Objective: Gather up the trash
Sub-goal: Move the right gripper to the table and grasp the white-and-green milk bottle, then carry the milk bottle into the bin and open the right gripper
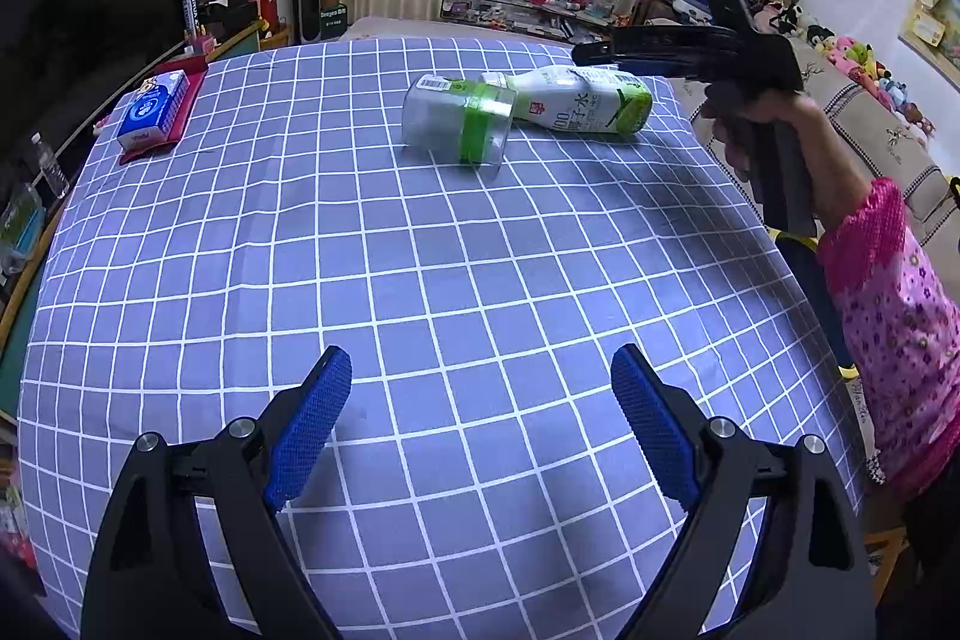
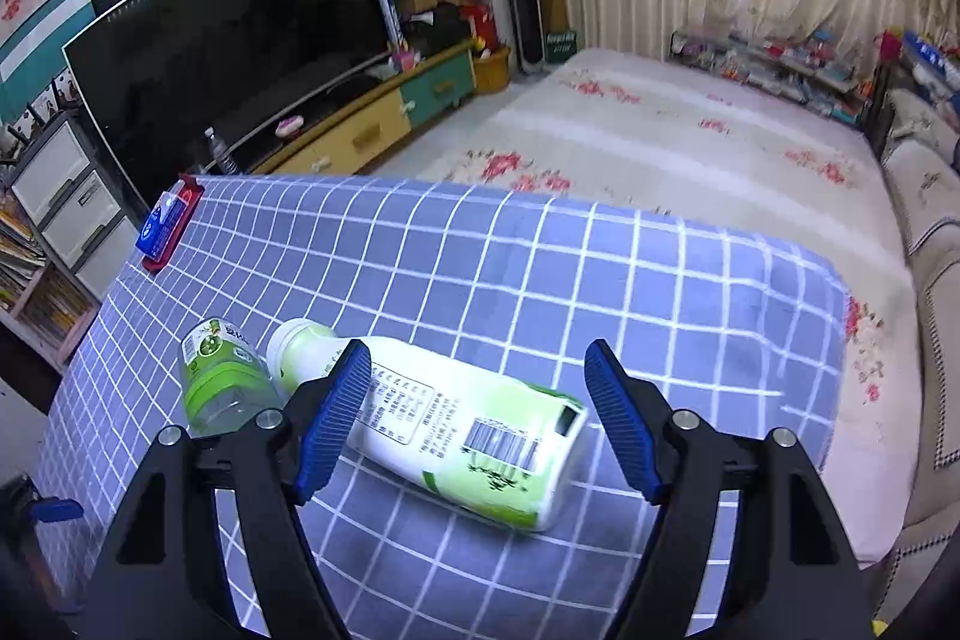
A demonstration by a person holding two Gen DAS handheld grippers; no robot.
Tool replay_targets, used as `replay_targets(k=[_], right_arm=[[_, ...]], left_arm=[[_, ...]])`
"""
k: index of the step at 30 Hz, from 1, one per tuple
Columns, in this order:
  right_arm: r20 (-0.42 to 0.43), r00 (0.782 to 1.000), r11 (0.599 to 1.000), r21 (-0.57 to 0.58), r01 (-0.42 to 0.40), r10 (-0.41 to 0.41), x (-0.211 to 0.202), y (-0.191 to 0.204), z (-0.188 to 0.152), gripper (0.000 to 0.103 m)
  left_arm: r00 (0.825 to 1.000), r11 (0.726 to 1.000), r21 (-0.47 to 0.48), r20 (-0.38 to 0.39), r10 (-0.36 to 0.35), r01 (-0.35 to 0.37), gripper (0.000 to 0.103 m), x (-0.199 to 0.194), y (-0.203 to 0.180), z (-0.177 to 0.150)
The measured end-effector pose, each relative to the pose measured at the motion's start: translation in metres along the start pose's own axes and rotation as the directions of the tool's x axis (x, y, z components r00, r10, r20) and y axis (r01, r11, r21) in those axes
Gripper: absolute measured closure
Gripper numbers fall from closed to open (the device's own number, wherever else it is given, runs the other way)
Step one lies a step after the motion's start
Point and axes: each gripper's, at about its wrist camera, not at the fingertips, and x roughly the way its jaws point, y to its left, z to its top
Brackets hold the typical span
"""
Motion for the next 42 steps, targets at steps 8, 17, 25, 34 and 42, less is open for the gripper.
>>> replay_targets(k=[8,17,25,34,42], right_arm=[[-0.099,0.993,0.996,0.077,-0.053,0.060,-0.003,0.003,-0.015,0.031],[-0.125,0.988,0.995,0.004,-0.096,0.096,-0.029,0.048,-0.047,0.031],[-0.072,0.996,0.998,-0.043,0.050,-0.053,-0.008,0.060,-0.077,0.031],[0.016,0.998,0.998,-0.024,0.063,-0.063,-0.028,0.050,-0.086,0.052],[0.162,0.986,0.998,-0.024,0.051,-0.046,-0.096,0.058,-0.082,0.053]], left_arm=[[1.000,1.000,0.017,0.013,-0.024,0.024,0.016,-0.006,-0.005,-0.004],[0.999,0.999,0.031,0.023,-0.046,0.045,0.016,-0.013,-0.008,-0.011],[0.999,0.999,0.009,0.023,-0.044,0.044,0.016,-0.017,0.001,-0.017],[0.999,0.999,-0.002,0.015,-0.045,0.045,0.016,-0.013,0.007,-0.019],[0.999,0.998,0.012,0.008,-0.054,0.054,0.016,-0.009,0.001,-0.018]])
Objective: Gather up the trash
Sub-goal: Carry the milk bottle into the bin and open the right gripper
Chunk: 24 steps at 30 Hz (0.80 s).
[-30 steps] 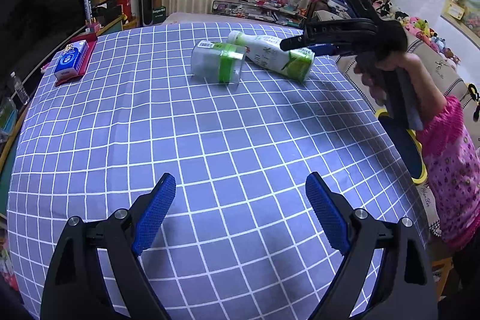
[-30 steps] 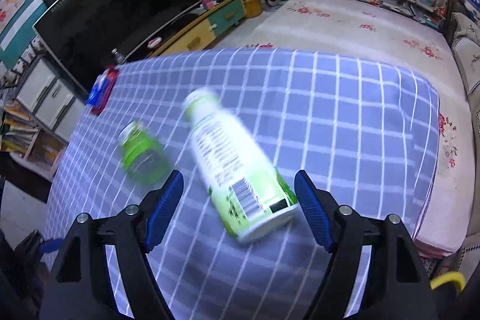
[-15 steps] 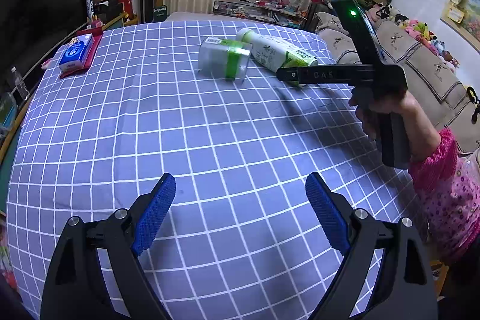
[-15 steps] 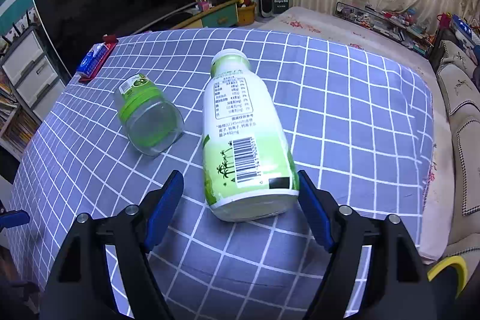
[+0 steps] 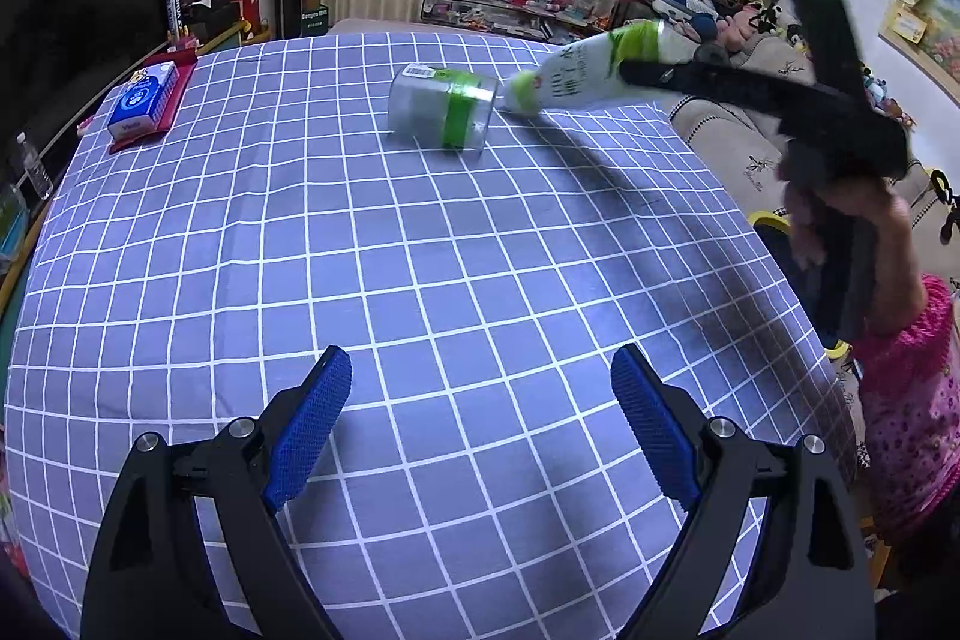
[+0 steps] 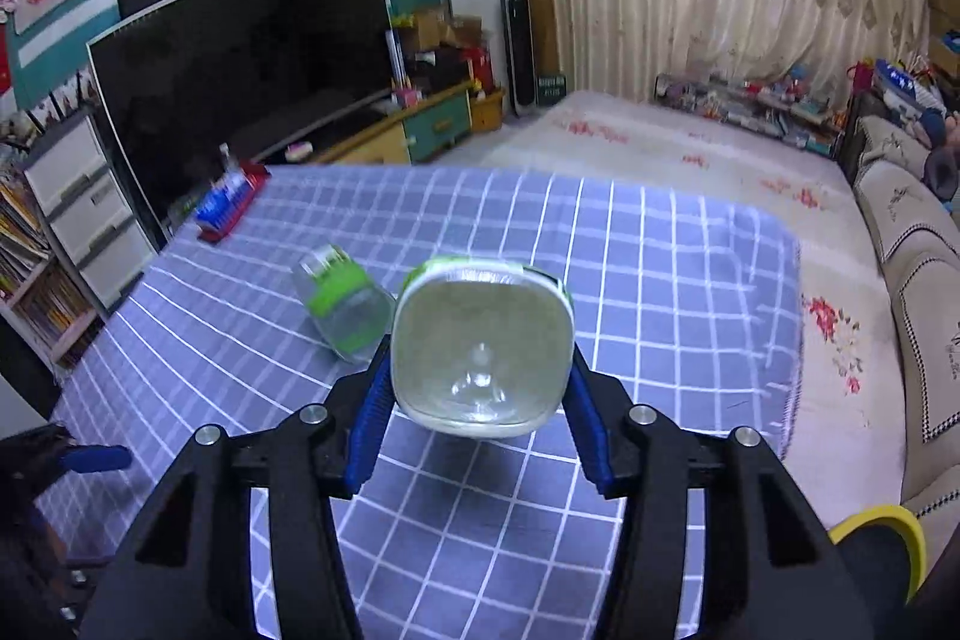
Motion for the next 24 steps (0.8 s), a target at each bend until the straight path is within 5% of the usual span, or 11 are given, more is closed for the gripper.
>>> replay_targets(k=[24], right_arm=[[0.072,0.997,0.999,0.045,-0.019,0.015,-0.116,0.005,-0.041,0.054]], left_arm=[[1.000,0.998,0.054,0.015,-0.015,0.014,0.016,-0.007,-0.025,0.006]])
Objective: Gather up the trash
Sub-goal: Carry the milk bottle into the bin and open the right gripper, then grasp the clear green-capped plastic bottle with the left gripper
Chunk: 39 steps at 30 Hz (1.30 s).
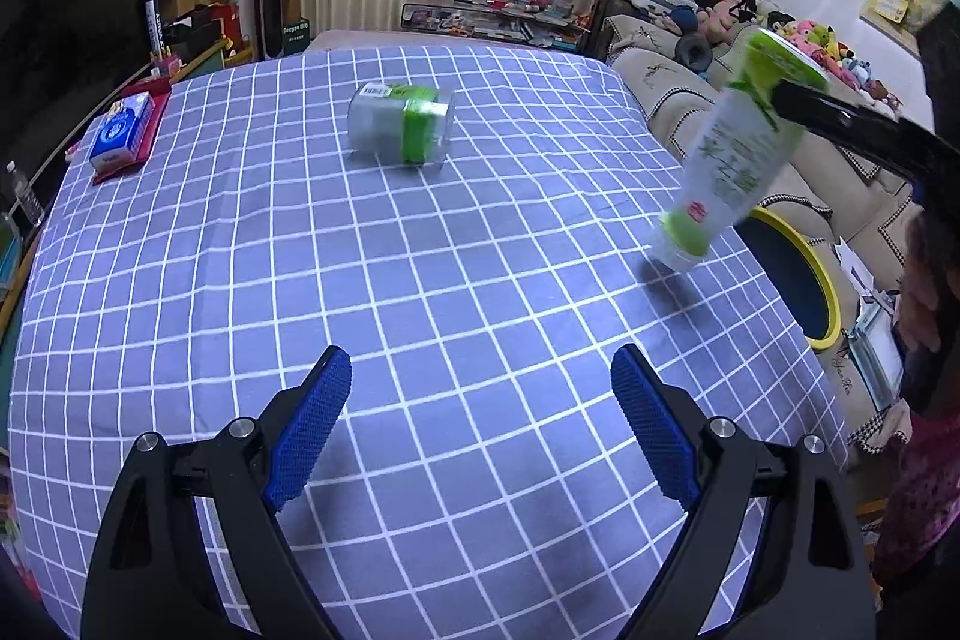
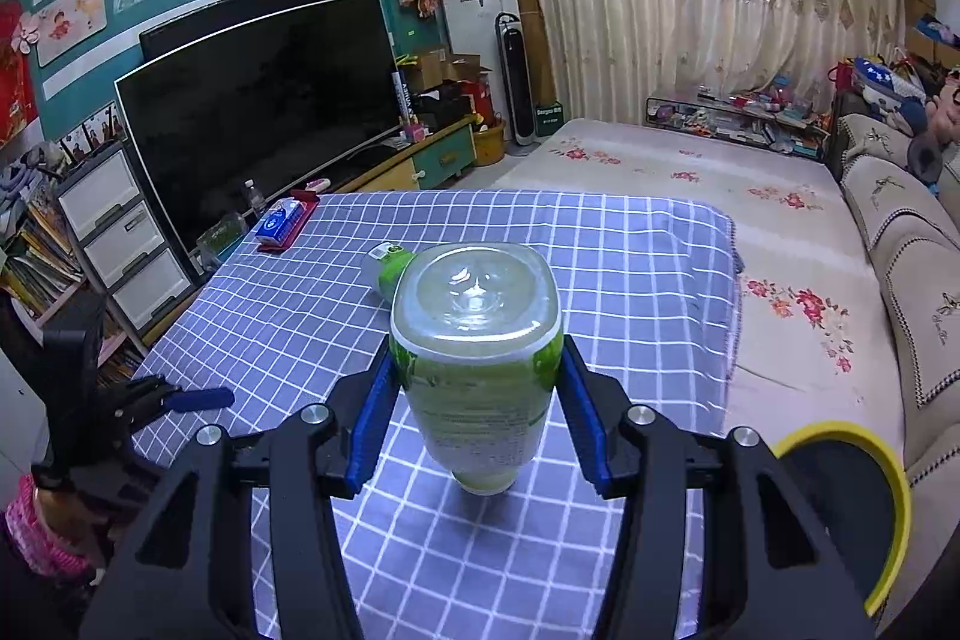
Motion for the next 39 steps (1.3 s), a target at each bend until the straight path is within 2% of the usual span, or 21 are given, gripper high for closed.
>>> replay_targets(k=[5,11,14,20,22,27,31,36,39], right_arm=[[0.031,0.999,0.998,0.044,0.036,-0.037,-0.033,-0.026,-0.005,0.054],[0.033,0.983,0.975,0.138,0.176,-0.183,-0.069,-0.083,-0.021,0.054],[-0.020,0.961,0.939,0.205,0.275,-0.277,-0.074,-0.125,-0.040,0.053],[-0.186,0.930,0.883,0.301,0.361,-0.317,-0.043,-0.190,-0.082,0.053],[-0.220,0.913,0.853,0.334,0.401,-0.343,-0.032,-0.206,-0.096,0.049],[-0.209,0.911,0.842,0.352,0.409,-0.355,-0.032,-0.209,-0.102,0.046],[-0.181,0.909,0.852,0.319,0.416,-0.376,-0.037,-0.198,-0.097,0.044],[-0.162,0.918,0.869,0.298,0.394,-0.361,-0.038,-0.188,-0.088,0.043],[-0.154,0.920,0.875,0.285,0.391,-0.361,-0.039,-0.181,-0.085,0.043]], left_arm=[[1.000,1.000,0.011,0.017,0.001,-0.002,0.016,0.000,-0.008,0.012],[1.000,1.000,0.023,0.020,-0.006,0.006,0.016,0.006,-0.018,0.022],[1.000,1.000,0.029,0.009,-0.002,0.001,0.016,0.014,-0.021,0.024],[1.000,0.999,0.028,-0.015,0.017,-0.016,0.016,0.031,-0.019,0.031],[0.999,0.999,0.028,-0.020,0.030,-0.029,0.016,0.037,-0.016,0.034],[0.997,0.998,0.010,-0.043,0.056,-0.056,0.014,0.059,-0.003,0.048],[0.994,0.996,0.008,-0.059,0.088,-0.088,0.013,0.079,0.012,0.063],[0.989,0.992,-0.016,-0.085,0.124,-0.126,0.013,0.109,0.039,0.093],[0.988,0.992,-0.030,-0.101,0.118,-0.121,0.013,0.125,0.053,0.110]])
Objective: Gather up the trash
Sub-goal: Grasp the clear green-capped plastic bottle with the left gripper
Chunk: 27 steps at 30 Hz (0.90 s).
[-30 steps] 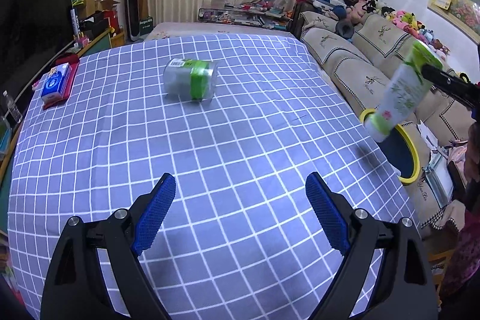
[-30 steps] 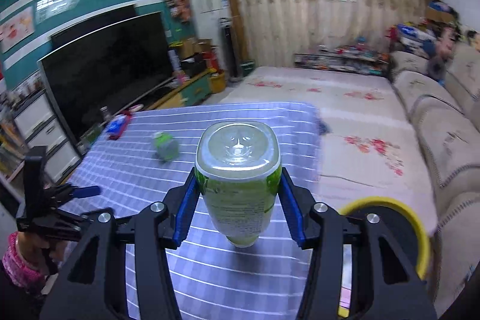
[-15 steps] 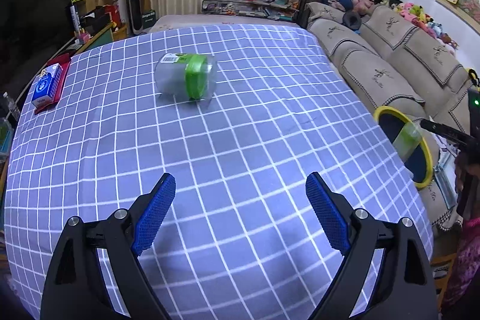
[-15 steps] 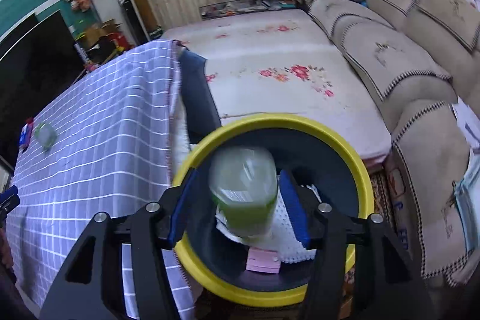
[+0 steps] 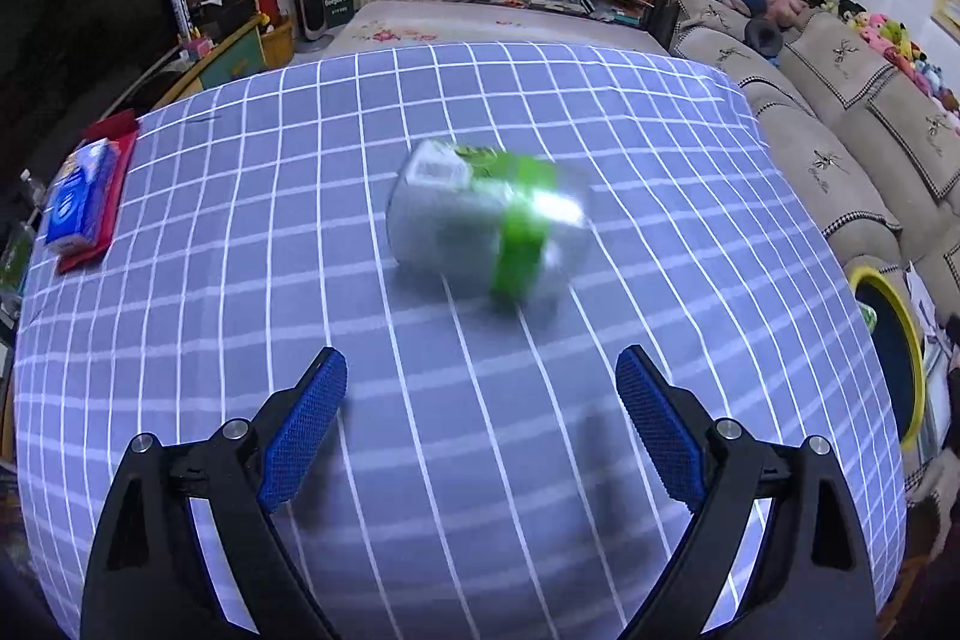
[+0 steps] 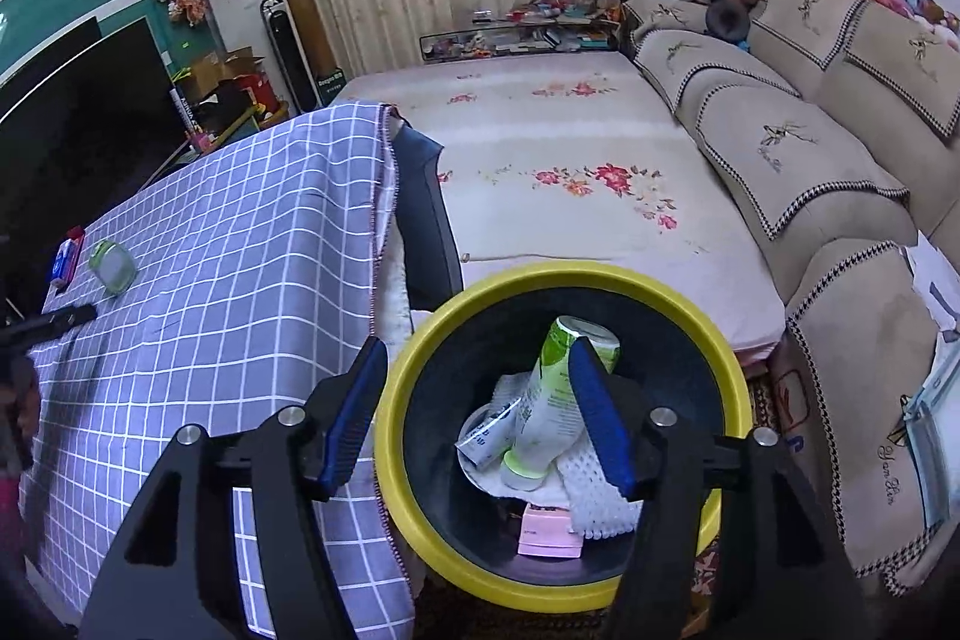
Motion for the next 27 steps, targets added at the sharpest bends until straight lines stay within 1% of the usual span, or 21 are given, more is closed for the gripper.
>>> replay_targets(k=[5,8,15,16,18,19,21,25,27], right_arm=[[0.011,1.000,1.000,-0.003,-0.009,0.009,-0.004,0.004,0.002,0.042],[0.009,1.000,1.000,-0.008,-0.008,0.008,-0.005,0.006,0.003,0.041],[-0.010,1.000,1.000,-0.010,-0.009,0.009,0.002,0.008,0.001,0.040],[-0.011,1.000,1.000,-0.009,-0.010,0.010,0.002,0.007,0.001,0.040],[-0.014,1.000,1.000,-0.011,-0.011,0.011,0.003,0.007,0.001,0.041],[-0.014,1.000,1.000,-0.011,-0.012,0.012,0.003,0.008,0.000,0.040],[-0.010,1.000,1.000,-0.011,-0.018,0.018,0.001,0.008,-0.001,0.040],[0.008,1.000,1.000,-0.011,-0.028,0.028,-0.006,0.007,-0.002,0.040],[0.016,0.999,1.000,-0.010,-0.028,0.029,-0.010,0.006,-0.003,0.040]], left_arm=[[1.000,1.000,-0.015,-0.014,0.002,-0.002,0.013,0.022,0.010,0.021],[1.000,0.999,-0.025,-0.017,-0.022,0.021,0.012,0.033,0.013,0.031],[1.000,1.000,-0.011,-0.005,-0.004,0.004,0.011,0.050,0.007,0.050],[1.000,1.000,-0.009,-0.003,-0.003,0.003,0.012,0.051,0.007,0.052],[1.000,1.000,-0.001,0.001,-0.014,0.014,0.021,0.054,0.003,0.056],[1.000,1.000,0.011,0.007,-0.018,0.018,0.032,0.053,-0.001,0.058],[1.000,0.999,0.042,0.011,0.015,-0.015,0.031,0.052,-0.009,0.059],[1.000,0.995,0.103,0.023,0.005,-0.007,0.031,0.040,-0.033,0.052],[1.000,0.993,0.121,0.028,-0.012,0.009,0.031,0.031,-0.047,0.047]])
